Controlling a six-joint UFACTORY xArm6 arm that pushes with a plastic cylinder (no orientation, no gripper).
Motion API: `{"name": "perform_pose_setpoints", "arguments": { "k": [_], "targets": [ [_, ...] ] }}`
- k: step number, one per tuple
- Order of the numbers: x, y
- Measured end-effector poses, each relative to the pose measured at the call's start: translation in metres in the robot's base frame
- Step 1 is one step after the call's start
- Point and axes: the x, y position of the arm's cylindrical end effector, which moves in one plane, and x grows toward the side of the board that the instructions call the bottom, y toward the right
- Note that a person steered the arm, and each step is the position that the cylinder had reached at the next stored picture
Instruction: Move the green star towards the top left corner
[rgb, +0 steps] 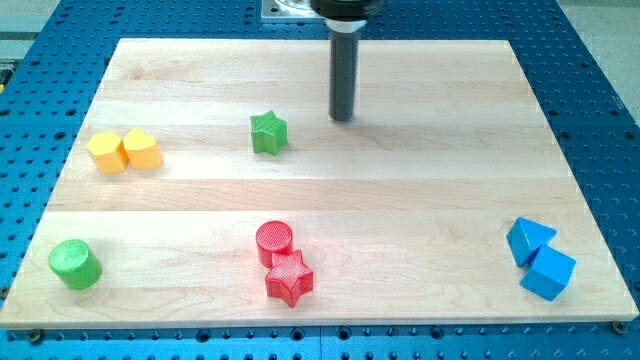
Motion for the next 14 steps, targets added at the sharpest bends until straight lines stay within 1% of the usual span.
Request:
{"name": "perform_pose_setpoints", "arguments": {
  "k": [1,2,3,4,5,6,7,8,9,10,11,12,13,14],
  "targets": [
    [0.052,-0.026],
    [0.075,-0.096],
    [0.069,-0.176],
    [0.061,-0.227],
    [0.056,-0.23],
    [0.075,-0.182],
    [0.077,-0.156],
    [0.079,-0.112],
    [0.042,-0.105],
    [-0.009,-0.124],
    [-0.047,-0.132],
    [-0.059,-0.143],
    [-0.059,-0.181],
    [-0.055,-0.201]
  ]
}}
